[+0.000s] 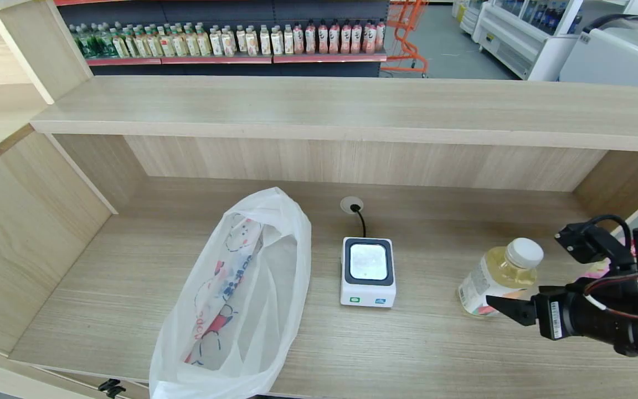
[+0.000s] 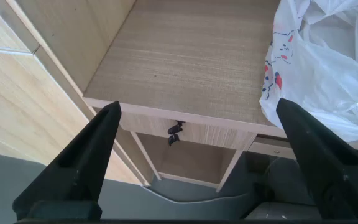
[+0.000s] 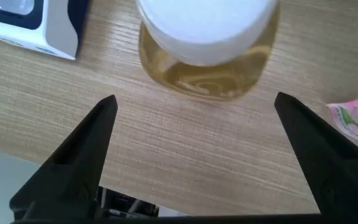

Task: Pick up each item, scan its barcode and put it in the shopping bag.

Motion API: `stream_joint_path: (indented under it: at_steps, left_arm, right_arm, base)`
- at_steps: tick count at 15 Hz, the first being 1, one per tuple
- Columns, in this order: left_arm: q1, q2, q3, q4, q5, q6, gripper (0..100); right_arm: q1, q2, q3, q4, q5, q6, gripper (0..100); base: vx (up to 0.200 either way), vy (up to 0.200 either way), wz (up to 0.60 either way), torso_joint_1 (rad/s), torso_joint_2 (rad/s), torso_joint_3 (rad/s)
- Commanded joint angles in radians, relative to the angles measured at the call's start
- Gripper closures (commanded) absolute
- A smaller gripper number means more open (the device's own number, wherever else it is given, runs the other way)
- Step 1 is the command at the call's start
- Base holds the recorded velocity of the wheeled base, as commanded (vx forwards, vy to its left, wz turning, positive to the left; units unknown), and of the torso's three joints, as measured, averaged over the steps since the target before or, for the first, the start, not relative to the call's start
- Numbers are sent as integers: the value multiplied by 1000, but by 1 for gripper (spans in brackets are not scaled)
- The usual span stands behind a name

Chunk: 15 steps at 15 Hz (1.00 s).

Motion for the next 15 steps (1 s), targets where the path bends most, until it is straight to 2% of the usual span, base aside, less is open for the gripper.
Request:
stream_joint_path:
  at_steps: [1, 8, 15]
  left_arm:
    - [0, 0, 0, 0, 1, 0, 0]
    - [0, 0, 0, 0, 1, 0, 0]
    - [0, 0, 0, 0, 1, 0, 0]
  right_arm:
    - [49, 106, 23, -73, 0, 3, 0]
    - [113, 318, 52, -381, -126, 3, 0]
    - [112, 388, 48, -603, -127, -3, 0]
  base:
    - [0, 0, 0, 0, 0, 0]
    - [0, 0, 0, 0, 0, 0]
    - [0, 0, 0, 0, 0, 0]
